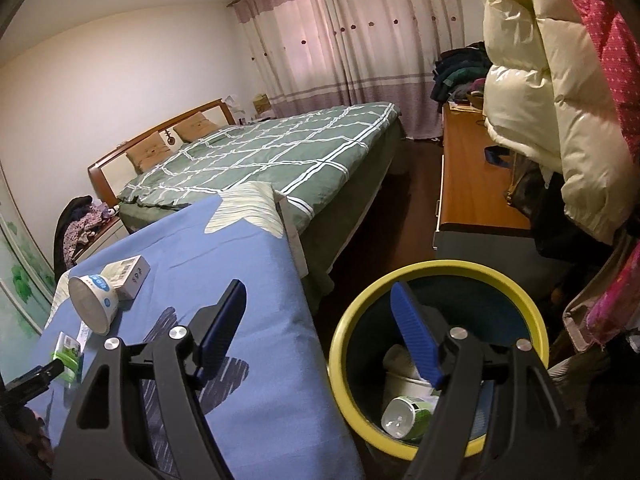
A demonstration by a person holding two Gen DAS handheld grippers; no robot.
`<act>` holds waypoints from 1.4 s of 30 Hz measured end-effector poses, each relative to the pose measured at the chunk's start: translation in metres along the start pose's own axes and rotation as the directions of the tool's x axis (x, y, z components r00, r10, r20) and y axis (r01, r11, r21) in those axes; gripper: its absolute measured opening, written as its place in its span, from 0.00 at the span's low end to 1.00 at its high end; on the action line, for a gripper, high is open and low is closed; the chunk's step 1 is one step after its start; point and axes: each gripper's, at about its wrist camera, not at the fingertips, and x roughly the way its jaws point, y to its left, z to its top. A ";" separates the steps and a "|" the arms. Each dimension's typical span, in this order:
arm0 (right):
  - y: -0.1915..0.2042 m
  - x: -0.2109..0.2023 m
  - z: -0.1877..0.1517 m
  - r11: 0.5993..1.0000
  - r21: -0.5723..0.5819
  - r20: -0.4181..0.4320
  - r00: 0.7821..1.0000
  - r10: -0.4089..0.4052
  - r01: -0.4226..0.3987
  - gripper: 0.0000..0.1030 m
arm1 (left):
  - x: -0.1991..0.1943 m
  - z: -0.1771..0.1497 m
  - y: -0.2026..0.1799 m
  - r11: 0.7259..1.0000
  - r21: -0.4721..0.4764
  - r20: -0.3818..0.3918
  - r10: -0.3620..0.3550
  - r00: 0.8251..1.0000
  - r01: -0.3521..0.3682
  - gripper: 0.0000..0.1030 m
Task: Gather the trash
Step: 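Close the left gripper around the clear green-capped container, then carry the clear container over the bin and open the left gripper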
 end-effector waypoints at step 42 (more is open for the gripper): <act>-0.047 -0.047 -0.005 0.999 0.018 0.051 0.998 -0.041 0.040 0.69 | -0.032 0.007 -0.165 0.907 0.289 -0.037 -0.309 0.950 0.306 0.49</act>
